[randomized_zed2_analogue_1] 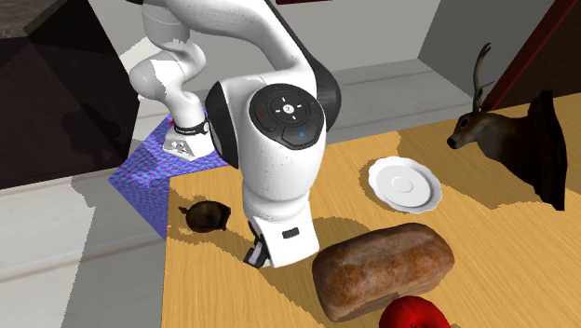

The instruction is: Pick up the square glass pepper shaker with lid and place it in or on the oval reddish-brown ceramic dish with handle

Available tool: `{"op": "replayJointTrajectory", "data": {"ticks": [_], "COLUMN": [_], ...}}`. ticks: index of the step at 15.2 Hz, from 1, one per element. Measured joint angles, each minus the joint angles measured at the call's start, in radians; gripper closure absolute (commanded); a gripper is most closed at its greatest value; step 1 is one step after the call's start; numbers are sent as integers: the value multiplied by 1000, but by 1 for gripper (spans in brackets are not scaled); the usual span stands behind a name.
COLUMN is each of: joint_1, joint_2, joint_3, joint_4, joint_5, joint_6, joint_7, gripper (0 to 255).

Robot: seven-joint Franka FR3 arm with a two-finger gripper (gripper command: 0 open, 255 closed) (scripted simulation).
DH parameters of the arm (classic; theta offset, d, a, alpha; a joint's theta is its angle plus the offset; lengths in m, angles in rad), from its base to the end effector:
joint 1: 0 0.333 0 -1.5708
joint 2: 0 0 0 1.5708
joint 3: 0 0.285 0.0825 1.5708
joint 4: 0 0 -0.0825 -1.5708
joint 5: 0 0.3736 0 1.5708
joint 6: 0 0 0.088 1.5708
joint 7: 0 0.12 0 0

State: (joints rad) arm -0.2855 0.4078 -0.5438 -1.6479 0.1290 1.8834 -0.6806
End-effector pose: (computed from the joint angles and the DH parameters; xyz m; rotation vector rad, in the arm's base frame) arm 0.4499 -0.4321 0.3587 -3.1104 0.2659 0.2212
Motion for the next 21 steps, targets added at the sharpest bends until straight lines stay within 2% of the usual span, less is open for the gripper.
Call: {"op": "replayJointTrajectory", "data": {"ticks": [16,18,21], "joint_1": [-5,7,36], "joint_2": [-37,-86,-211], "joint_3": [-13,-22,-39], "joint_4": [162,107,-32], "joint_5": [-22,-45,-108], "joint_6": [-193,-182,-151], "joint_7": [5,5,18], "gripper": [255,255,255]}}
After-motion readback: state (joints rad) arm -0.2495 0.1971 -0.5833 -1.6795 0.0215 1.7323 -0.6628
